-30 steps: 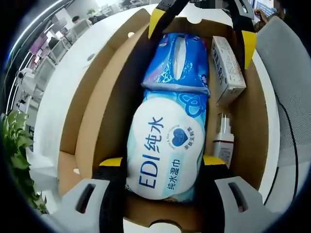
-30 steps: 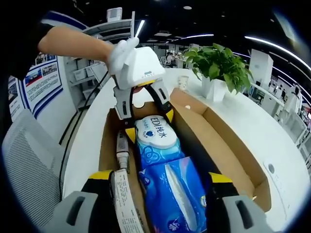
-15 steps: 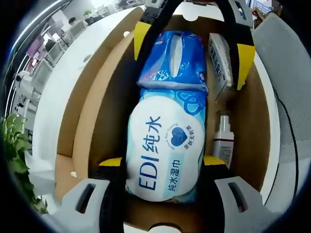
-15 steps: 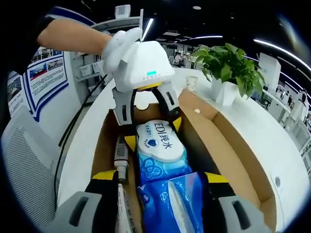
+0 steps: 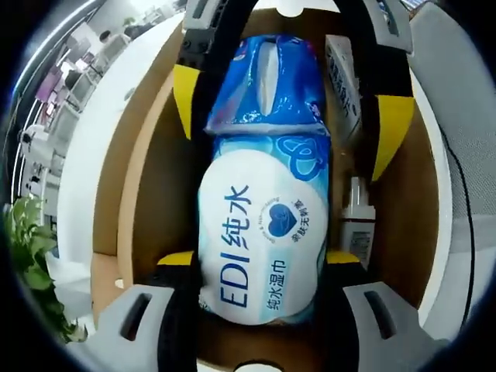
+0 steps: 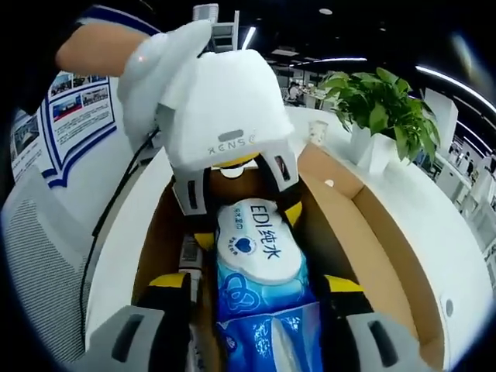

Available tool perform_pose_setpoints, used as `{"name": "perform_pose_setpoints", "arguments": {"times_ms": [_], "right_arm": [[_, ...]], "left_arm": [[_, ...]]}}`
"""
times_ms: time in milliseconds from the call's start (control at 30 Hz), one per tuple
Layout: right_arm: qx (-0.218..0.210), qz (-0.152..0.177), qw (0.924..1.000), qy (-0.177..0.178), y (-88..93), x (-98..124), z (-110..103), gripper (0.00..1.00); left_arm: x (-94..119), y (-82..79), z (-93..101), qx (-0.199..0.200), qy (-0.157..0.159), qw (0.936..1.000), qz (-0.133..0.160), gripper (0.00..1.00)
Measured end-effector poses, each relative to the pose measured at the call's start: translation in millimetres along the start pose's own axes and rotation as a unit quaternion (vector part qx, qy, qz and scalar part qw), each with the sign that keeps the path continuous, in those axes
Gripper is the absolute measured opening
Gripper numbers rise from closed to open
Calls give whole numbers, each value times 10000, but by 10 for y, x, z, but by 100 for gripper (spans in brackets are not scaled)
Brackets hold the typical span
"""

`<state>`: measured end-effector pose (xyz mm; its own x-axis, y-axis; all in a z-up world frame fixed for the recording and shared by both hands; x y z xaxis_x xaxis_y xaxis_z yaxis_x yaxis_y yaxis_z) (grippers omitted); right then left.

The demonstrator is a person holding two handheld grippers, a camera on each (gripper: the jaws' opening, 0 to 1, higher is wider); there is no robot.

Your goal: Operate the shoe box by opening the lid, removing the specified soft item, and placing it in the target area until the item is outside and the box remains undamaged.

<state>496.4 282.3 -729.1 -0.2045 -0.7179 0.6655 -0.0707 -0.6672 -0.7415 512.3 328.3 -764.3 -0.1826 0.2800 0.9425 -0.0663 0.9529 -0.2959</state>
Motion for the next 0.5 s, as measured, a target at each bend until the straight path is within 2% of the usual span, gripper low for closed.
{"name": "perform_pose_setpoints", "arguments": {"times_ms": [333, 500], "right_arm": [[53, -18, 10000, -36, -1, -84, 36, 62], [112, -67, 9999, -62, -1, -181, 40, 59]], "left_arm": [[-72, 0, -9, 27, 324, 9995, 49, 64], [-82, -2, 3, 51, 372, 9992, 118, 64]]}}
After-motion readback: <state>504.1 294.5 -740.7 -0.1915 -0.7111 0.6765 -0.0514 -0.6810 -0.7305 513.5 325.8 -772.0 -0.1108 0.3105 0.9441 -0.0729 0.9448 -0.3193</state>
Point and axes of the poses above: the point that each gripper's makers call its tool centre point, and the gripper's own axes: x roughly backward along the fingers, z roughly to its right, y roughly out of its underside, the point moved 1 cm from there along x, roughly backward along the fingers, and after that the axes turned 5 degrees about x, right-handed, at the moved point
